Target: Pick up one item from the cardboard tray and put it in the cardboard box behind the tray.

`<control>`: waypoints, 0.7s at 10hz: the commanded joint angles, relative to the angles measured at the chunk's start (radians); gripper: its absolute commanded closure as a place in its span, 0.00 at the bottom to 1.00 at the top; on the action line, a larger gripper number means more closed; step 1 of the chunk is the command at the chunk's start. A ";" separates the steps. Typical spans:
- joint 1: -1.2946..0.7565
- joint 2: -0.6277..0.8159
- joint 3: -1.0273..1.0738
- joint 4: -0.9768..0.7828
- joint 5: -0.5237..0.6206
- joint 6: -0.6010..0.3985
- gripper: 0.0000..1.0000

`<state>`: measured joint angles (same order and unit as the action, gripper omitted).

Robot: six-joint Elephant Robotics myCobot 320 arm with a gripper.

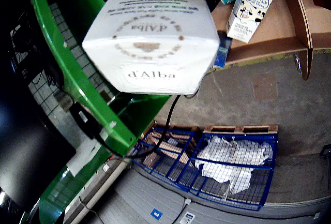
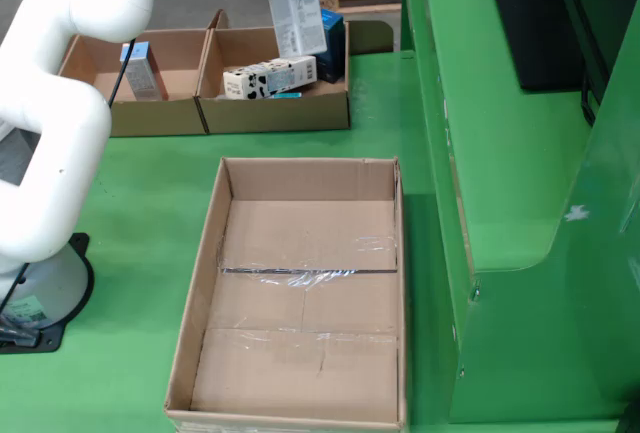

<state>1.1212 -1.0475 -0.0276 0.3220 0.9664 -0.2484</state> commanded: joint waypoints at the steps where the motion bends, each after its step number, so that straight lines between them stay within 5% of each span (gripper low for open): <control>1: 0.006 0.039 0.028 0.190 -0.013 -0.035 1.00; 7: 0.006 0.039 0.028 0.190 -0.013 -0.043 1.00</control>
<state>1.1228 -1.0475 -0.0276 0.4953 0.9664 -0.2868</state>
